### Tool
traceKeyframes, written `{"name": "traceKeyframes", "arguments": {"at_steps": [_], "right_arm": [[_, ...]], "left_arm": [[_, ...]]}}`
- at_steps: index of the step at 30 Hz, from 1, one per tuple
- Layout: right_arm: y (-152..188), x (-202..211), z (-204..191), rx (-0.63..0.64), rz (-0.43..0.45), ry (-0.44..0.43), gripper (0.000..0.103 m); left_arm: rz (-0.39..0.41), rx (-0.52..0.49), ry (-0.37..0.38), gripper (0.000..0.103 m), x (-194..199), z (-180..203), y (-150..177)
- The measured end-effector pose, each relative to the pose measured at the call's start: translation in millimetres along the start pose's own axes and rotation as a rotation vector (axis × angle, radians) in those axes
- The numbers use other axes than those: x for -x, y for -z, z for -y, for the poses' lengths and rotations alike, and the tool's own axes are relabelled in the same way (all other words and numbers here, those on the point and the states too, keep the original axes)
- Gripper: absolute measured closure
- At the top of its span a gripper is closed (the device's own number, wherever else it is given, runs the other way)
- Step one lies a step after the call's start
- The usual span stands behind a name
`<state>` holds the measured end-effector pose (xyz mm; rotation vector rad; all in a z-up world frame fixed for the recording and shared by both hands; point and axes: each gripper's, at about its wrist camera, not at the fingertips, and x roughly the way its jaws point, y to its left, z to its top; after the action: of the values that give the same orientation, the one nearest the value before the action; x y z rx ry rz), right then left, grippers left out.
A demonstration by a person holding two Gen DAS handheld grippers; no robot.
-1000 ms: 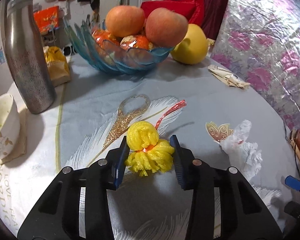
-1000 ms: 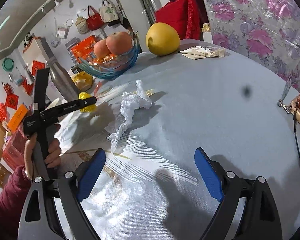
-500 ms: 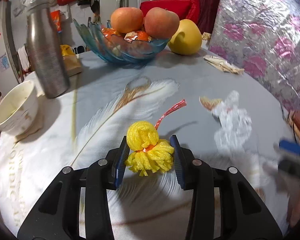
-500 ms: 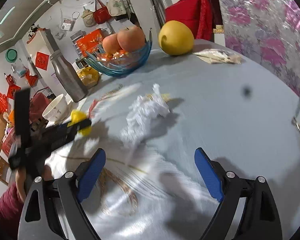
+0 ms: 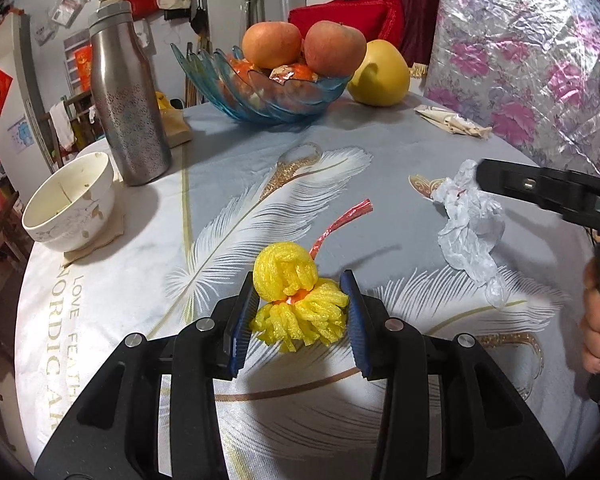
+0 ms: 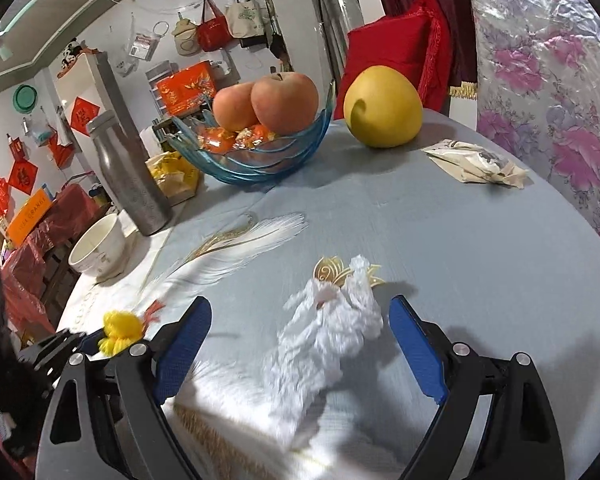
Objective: Collect trash
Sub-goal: 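Lower the right tool over the crumpled white tissue and close on it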
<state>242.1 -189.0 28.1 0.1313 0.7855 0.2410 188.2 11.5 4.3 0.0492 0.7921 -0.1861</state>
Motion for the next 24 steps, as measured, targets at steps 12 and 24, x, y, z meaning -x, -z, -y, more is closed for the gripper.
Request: {"name": "traceKeyframes", "arguments": {"at_steps": [12, 24], "right_arm": [[1, -31, 11, -0.013, -0.042, 0.017, 0.014], [7, -34, 15, -0.02, -0.071, 0.012, 0.012]], "left_arm": [[-0.045, 0.014, 0.023, 0.061, -8, -2, 0], [-0.083, 0.036, 0.028, 0.061, -16, -6, 1]]}}
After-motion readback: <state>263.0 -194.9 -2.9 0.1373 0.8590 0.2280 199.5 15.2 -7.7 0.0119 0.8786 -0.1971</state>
